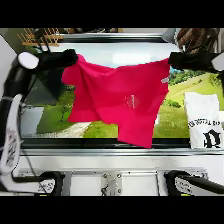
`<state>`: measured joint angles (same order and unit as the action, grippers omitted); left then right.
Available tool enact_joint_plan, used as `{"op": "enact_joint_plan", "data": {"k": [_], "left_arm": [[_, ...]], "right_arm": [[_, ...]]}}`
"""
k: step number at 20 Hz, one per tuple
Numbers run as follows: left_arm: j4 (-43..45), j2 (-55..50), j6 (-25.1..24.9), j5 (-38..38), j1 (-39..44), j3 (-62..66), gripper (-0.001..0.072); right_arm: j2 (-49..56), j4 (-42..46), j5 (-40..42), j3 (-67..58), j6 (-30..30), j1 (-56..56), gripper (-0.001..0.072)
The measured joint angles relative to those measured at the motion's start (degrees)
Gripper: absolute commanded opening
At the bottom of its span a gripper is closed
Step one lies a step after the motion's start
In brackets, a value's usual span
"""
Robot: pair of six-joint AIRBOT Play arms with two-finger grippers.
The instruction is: Fold the clothes and pants, and hang the long-sleeved shirts on hangers.
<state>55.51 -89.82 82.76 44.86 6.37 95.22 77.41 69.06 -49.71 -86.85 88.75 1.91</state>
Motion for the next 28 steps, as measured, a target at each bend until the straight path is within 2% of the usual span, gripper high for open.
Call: {"op": "enact_joint_plan", "data": {"k": [1, 2, 5, 8, 9, 14, 17, 19, 23, 28], "left_arm": [[0.0, -5.0, -0.2, 1.8, 0.2, 5.2, 0.0637], [0.0, -9.2, -0.1, 3.9, 0.3, 9.9, 0.0618], [0.0, -16.3, 4.0, 9.5, -1.0, 18.1, 0.0621], [1.1, -13.9, 7.5, 12.2, -4.5, 15.2, 0.062], [2.7, -11.4, 8.3, 12.9, -5.7, 11.8, 0.062], [11.7, 4.1, 14.7, 11.4, -11.9, -15.8, 0.062], [12.3, 11.0, 19.4, 7.1, -15.5, -32.7, 0.062], [9.6, 13.5, 21.2, 3.4, -17.5, -41.3, 0.062], [2.0, 13.0, 21.3, -2.9, -19.3, -49.6, 0.062], [-3.3, 7.8, 19.0, -5.7, -17.7, -48.1, 0.062]], "right_arm": [[1.9, 0.0, 1.9, 0.0, -0.1, 0.1, 0.0426], [3.5, 0.1, 3.5, 0.0, -0.3, 0.2, 0.0533], [4.9, 0.2, 5.8, 0.0, -0.3, 1.3, 0.0523], [1.7, 0.3, 4.9, 0.2, -0.5, 3.1, 0.0522], [-0.2, 0.4, 3.8, 0.7, -0.5, 3.6, 0.05], [-12.7, 0.7, -2.2, 8.6, -2.5, 3.7, 0.0499], [-19.1, 0.1, -3.7, 15.0, -3.3, 3.4, 0.0499], [-22.0, -0.3, -4.2, 18.2, -3.3, 3.1, 0.0499], [-24.3, -2.4, -4.6, 21.1, -3.3, 3.0, 0.0499], [-24.9, -3.4, -4.7, 21.9, -3.5, 2.9, 0.0499]]}}
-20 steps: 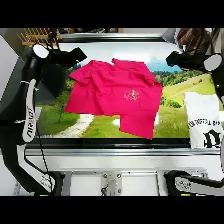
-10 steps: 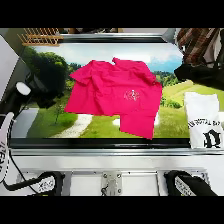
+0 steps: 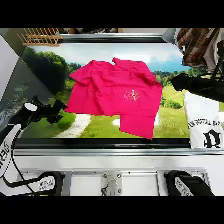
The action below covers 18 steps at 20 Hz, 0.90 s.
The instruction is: Fold the clothes and pants, and hang the long-sleeved shirts on hangers.
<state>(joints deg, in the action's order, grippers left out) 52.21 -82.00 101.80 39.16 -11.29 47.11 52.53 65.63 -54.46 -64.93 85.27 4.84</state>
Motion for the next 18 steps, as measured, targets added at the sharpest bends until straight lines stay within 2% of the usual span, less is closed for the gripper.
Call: {"op": "enact_joint_plan", "data": {"k": [4, 5, 6, 7, 12, 18], "left_arm": [[-1.5, -4.4, -0.5, -0.8, 2.7, 4.5, 0.0617], [-1.7, -5.3, -0.6, -1.1, 3.3, 5.6, 0.0473], [-1.5, -6.3, -0.7, -1.4, 3.8, 6.7, 0.02], [-1.1, -7.3, -0.7, -1.4, 4.1, 7.8, 0.0024], [-1.0, -8.7, -1.4, -2.0, 4.5, 12.6, 0.0006], [-0.7, -4.7, -7.9, 0.3, 2.4, 14.2, 0.0006]], "right_arm": [[-0.1, -0.3, 0.0, 0.2, 0.0, 0.0, 0.0501], [-0.1, -0.3, 0.0, 0.2, 0.0, 0.0, 0.0506], [-0.1, -0.3, 0.0, 0.2, 0.0, 0.0, 0.0506], [0.0, -0.3, 0.0, 0.2, 0.0, 0.0, 0.0507], [2.5, -0.3, -0.5, 1.3, 1.3, 1.1, 0.0508], [16.7, -0.5, -2.2, 6.8, 1.9, 8.9, 0.0509]]}}
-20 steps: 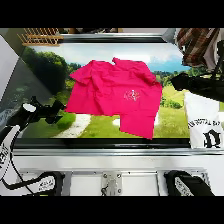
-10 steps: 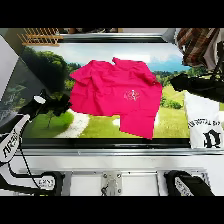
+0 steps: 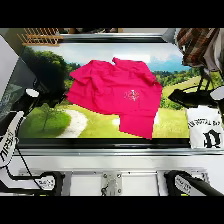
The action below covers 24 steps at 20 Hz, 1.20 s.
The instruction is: Fold the clothes and pants, and hang the long-sleeved shirts on hangers.
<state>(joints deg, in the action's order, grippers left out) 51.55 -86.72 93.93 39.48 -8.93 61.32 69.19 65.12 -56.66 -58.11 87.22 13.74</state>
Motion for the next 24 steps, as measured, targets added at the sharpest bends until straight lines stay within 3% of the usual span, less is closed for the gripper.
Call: {"op": "enact_joint_plan", "data": {"k": [6, 10, 11, 12, 13, 18, 24], "left_arm": [[0.0, 1.8, -3.4, 2.1, -1.1, 0.2, 0.0006], [-0.1, 2.0, -3.9, 2.4, -1.2, 0.2, 0.0006], [-0.1, 2.0, -4.0, 2.4, -1.2, 0.2, 0.0006], [-0.1, 2.0, -4.0, 2.5, -1.2, 0.2, 0.0006], [-0.1, 2.0, -4.0, 2.5, -1.2, 0.2, 0.0006], [-0.1, 4.4, -4.1, 2.7, -1.6, 0.3, 0.0006], [-0.4, 21.9, -4.1, 4.5, -4.9, 7.5, 0.0006]], "right_arm": [[17.2, -10.9, 1.9, 1.3, -5.0, -0.3, 0.0507], [21.2, -16.4, 4.7, 1.4, -7.4, -4.0, 0.0502], [21.7, -17.0, 5.5, 1.4, -7.8, -4.9, 0.0408], [22.0, -17.0, 6.3, 1.4, -8.0, -5.5, 0.0158], [22.3, -17.2, 7.0, 1.5, -8.2, -5.9, 0.0015], [18.2, -16.8, 9.6, -0.3, -10.9, -6.3, 0.0016], [-1.7, -17.2, 5.1, -14.8, -14.1, -2.7, 0.0016]]}}
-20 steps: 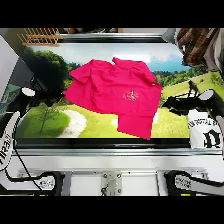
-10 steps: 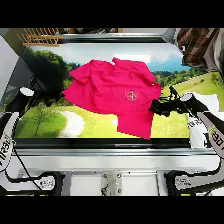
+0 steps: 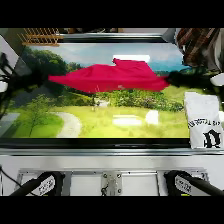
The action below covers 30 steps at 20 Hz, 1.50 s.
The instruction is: Fold the clothes and pants, and hang the long-sleeved shirts on hangers.
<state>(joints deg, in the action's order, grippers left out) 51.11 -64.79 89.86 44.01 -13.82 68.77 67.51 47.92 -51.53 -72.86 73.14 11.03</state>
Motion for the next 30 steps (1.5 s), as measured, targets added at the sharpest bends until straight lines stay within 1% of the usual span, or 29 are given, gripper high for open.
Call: {"op": "enact_joint_plan", "data": {"k": [3, 8, 11, 14, 18, 20, 23, 26, 30], "left_arm": [[0.0, 11.6, 0.0, 1.2, -1.0, 7.1, 0.0006], [2.1, 29.1, -0.2, 1.9, -1.4, 15.0, 0.0005], [2.8, 35.3, 0.1, 1.7, -1.5, 16.4, 0.0005], [3.0, 37.0, 0.8, 1.9, -1.5, 15.1, 0.0005], [3.3, 32.0, 2.9, 2.4, -1.5, 8.8, 0.0005], [3.2, 26.3, 3.6, 2.4, -1.5, 5.0, 0.0005], [3.1, 15.8, 3.8, 1.9, -0.6, 1.0, 0.0006], [3.0, 3.7, 4.0, -1.5, 1.2, -0.7, 0.0006], [2.9, -13.0, 4.0, -6.3, 3.8, 3.2, 0.0006]], "right_arm": [[-12.7, 0.0, -0.5, -6.9, -0.8, 0.9, 0.0016], [-30.1, 1.4, 0.0, -10.8, -0.8, 1.3, 0.0016], [-35.6, 3.3, 0.0, -11.3, 2.1, 1.3, 0.0016], [-36.7, 4.7, -1.7, -11.5, 5.1, 1.3, 0.0015], [-31.0, 7.2, -7.7, -11.6, 9.6, 1.3, 0.0015], [-24.9, 8.0, -11.4, -11.5, 10.9, 0.7, 0.0015], [-13.1, 9.9, -14.3, -11.3, 12.0, -1.9, 0.0016], [0.7, 11.6, -14.3, -11.4, 12.6, -4.2, 0.0015], [17.6, 10.9, -9.2, -13.1, 13.5, -5.4, 0.0016]]}}
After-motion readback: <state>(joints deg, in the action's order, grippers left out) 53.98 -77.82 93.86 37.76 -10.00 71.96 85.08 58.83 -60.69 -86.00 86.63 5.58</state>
